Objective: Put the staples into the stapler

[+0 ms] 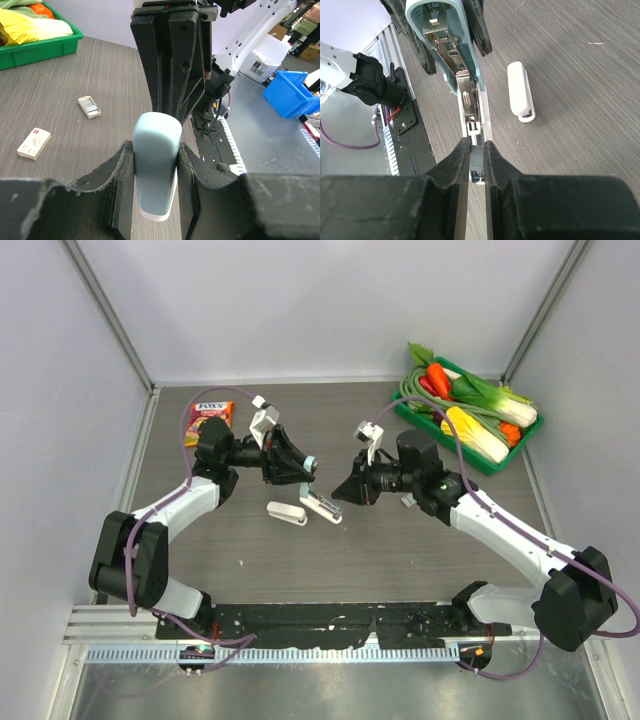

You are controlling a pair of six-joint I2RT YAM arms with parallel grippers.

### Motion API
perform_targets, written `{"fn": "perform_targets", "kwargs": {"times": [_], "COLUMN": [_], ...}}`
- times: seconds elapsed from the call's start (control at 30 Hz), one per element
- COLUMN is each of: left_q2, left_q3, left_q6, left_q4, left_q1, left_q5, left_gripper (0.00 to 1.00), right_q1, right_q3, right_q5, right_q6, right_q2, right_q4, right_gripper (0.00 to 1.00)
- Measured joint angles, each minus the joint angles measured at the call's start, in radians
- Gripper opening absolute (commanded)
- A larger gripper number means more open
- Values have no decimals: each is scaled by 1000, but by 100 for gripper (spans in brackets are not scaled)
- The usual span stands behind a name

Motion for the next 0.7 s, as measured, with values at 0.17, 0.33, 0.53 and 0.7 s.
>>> {"fn": "perform_targets", "kwargs": {"times": [0.17, 0.33, 0.53, 0.7], "left_q2": [0, 0, 0, 0], "left_q3": [-4, -7, -8, -9], "left_q6": [-1, -1, -1, 0], "left_q4": [1, 2, 7, 7], "left_q1": [0, 0, 0, 0], "left_q5": [0, 0, -1, -1], "left_gripper": [0, 0, 0, 0], "right_q1": [0, 0, 0, 0], "right_q3": [-10, -18, -33, -41], "right_q5": [-2, -4, -14, -31], "right_q6": [-10, -13, -13, -8], "right_q2": [0, 0, 0, 0], "right_q4": [2, 9, 22, 30], "right_gripper": [17, 17, 18, 18]}}
